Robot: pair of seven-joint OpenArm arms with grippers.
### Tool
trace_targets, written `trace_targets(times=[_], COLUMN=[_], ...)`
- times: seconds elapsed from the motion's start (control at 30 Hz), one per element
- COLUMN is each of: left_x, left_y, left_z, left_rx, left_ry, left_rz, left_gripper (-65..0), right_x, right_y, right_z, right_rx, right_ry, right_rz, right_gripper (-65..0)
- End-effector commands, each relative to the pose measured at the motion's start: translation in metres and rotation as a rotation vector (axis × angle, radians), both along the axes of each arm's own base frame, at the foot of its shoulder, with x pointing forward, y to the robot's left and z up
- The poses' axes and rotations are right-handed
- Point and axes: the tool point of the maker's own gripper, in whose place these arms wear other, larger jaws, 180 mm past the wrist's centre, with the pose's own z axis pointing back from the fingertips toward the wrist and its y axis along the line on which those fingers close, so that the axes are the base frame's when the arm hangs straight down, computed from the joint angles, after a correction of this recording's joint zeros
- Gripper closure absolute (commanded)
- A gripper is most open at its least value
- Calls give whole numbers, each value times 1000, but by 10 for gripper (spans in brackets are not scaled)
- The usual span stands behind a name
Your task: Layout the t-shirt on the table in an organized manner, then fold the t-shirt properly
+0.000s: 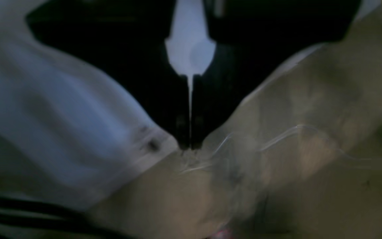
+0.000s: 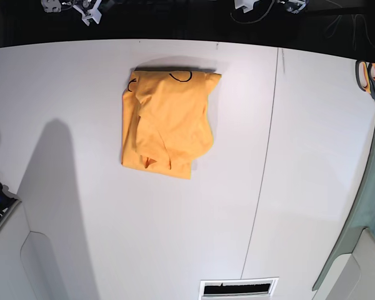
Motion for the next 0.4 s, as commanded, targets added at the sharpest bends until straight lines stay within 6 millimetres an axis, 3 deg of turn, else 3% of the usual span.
trace_targets(times=[0.0,0.17,0.37], left_x=[-5,-11,-4], left_y=[5,1,-19], left_z=[-1,-5,-8], left_rx=[22,24,-20], left_ry=[20,48,14], left_rz=[-14,-115,-135], left_gripper=[-13,-13,-13], right_x=[-8,-13,-13], right_y=[-4,3,21], right_z=[1,-2,-4], right_rx=[-14,-30,-5], right_ry=[26,32,28], right_rz=[13,95,102], right_gripper=[0,0,0])
